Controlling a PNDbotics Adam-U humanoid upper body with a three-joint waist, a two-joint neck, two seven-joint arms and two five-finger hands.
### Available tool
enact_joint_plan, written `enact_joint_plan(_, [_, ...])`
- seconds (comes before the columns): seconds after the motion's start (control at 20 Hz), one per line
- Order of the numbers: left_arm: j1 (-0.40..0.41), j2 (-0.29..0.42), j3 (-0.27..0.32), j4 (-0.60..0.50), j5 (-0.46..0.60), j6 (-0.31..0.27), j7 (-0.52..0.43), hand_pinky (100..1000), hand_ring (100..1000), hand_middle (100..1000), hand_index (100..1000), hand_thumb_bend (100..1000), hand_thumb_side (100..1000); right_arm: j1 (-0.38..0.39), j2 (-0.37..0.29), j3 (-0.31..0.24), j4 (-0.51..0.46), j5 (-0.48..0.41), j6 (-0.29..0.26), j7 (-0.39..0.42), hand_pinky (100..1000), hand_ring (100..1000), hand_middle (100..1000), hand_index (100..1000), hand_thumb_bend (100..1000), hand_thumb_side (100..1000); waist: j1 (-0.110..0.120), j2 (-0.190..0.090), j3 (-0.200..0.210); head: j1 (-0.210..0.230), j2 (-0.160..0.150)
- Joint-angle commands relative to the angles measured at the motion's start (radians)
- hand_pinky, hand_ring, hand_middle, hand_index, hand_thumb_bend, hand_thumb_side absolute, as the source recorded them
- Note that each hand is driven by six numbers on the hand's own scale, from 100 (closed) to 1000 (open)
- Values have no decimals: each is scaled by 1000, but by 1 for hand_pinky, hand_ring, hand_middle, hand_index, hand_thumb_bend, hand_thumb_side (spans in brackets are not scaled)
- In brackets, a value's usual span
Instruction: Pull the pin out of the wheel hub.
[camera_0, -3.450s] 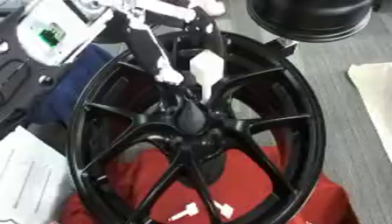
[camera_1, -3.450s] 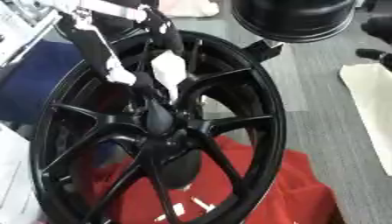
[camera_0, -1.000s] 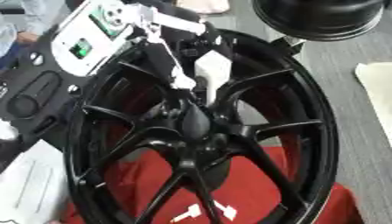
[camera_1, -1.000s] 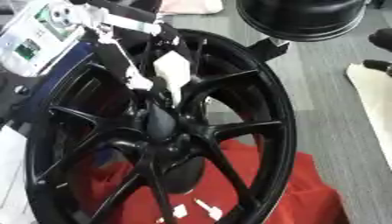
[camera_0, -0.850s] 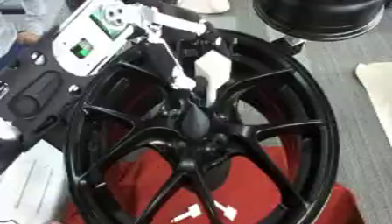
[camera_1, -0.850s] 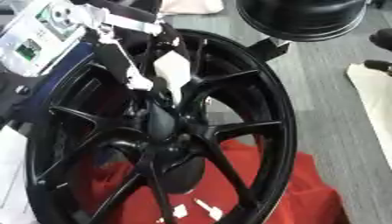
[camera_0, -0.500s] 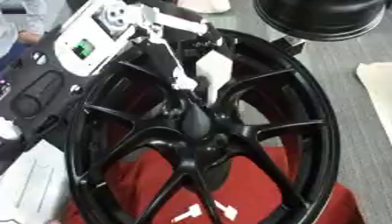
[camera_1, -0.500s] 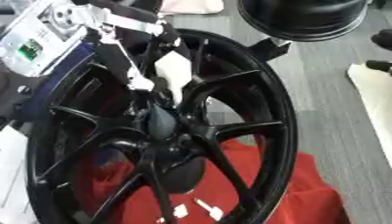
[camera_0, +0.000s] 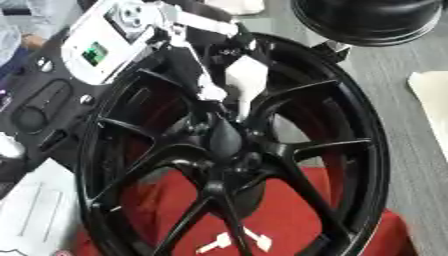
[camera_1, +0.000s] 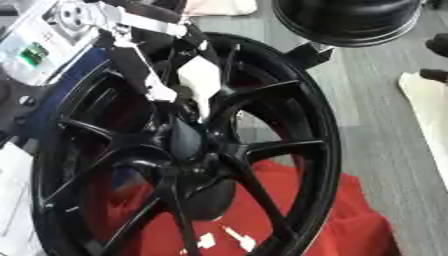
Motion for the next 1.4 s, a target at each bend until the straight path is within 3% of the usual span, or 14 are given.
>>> enact_joint_plan(0.05, [-31,17,25,-19,19,4,1,675,508,228,267,203,100,-4,-18,-10,-17,-3,-1,-4,803,957,752,738,100,738,-3,-26,2,-2,7])
enact_joint_plan(0.3, [-44,19,11,-26,14,13,1,673,500,221,258,238,100,-3,-19,-9,-17,-4,0,-3,803,958,752,739,100,738,-1,-28,5,1,8])
enact_joint_plan(0.5, [-55,19,14,-30,14,13,1,671,499,217,253,217,100,-3,-20,-9,-18,-4,0,-3,803,958,752,739,100,739,0,-28,4,2,5])
enact_joint_plan(0.8, [-75,29,94,-43,77,17,17,668,503,214,252,183,100,-3,-21,-9,-18,-3,0,-2,804,958,752,739,100,739,0,-27,9,-3,8])
enact_joint_plan(1.2, [-69,82,168,-53,174,27,105,662,499,206,244,149,100,2,-25,-10,-18,-2,-2,-3,804,958,752,739,100,736,-4,-37,23,-15,12])
enact_joint_plan(1.4, [-63,99,179,-61,200,33,125,662,499,206,244,149,100,5,-26,-11,-18,-2,-4,-3,804,958,752,739,100,736,-4,-39,26,-17,15])
